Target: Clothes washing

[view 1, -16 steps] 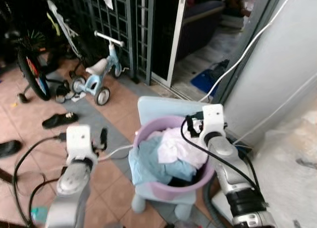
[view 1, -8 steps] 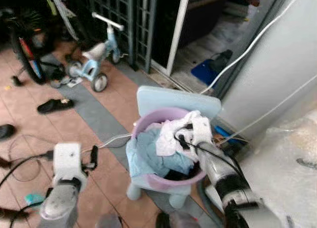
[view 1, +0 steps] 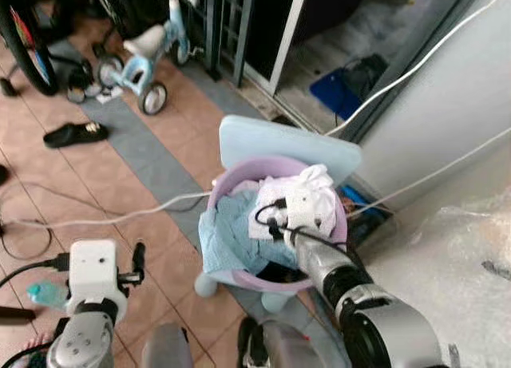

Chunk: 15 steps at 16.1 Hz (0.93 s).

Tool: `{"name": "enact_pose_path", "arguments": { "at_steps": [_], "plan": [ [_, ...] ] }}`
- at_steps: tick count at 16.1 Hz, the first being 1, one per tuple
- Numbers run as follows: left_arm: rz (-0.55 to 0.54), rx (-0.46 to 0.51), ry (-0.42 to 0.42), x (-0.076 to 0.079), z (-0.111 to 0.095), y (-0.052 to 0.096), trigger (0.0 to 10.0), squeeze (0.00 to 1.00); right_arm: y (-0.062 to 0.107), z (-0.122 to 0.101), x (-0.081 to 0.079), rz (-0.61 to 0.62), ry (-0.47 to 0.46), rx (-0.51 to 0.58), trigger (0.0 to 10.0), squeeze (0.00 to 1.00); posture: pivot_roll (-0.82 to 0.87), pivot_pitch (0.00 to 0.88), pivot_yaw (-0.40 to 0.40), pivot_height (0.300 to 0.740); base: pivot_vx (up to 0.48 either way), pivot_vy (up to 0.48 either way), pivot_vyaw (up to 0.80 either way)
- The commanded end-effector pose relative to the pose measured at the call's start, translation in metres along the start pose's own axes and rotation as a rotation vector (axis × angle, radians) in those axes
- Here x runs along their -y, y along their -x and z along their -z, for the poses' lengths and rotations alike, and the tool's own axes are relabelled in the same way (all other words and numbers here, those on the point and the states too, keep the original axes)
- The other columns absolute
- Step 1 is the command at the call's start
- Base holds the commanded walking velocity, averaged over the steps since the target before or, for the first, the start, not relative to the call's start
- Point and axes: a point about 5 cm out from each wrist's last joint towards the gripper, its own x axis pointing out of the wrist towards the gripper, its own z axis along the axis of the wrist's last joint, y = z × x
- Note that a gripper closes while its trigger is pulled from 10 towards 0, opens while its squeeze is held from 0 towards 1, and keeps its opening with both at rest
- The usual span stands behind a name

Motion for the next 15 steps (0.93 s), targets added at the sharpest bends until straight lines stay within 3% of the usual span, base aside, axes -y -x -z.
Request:
{"name": "enact_pose_path", "arguments": {
  "at_steps": [1,6,15],
  "plan": [
    [-0.018,-0.008,0.0,-0.002,0.0,0.004,10.0,0.0,0.0,0.007,0.003,0.022,-0.026,-0.023,0.0,0.0,0.29,0.265,-0.176,0.74,0.0,0.0,0.0],
    [-0.028,-0.032,0.002,0.0,0.002,0.013,10.0,0.0,0.0,0.013,-0.001,0.026,0.0,-0.028,0.0,0.0,0.29,0.275,-0.187,0.74,0.0,0.0,0.0],
    [-0.045,-0.016,-0.011,-0.002,-0.001,0.008,10.0,0.0,-0.001,-0.004,-0.001,0.042,-0.128,0.026,0.0,0.0,0.29,0.272,-0.194,0.74,0.0,0.0,0.0]
  ]
}}
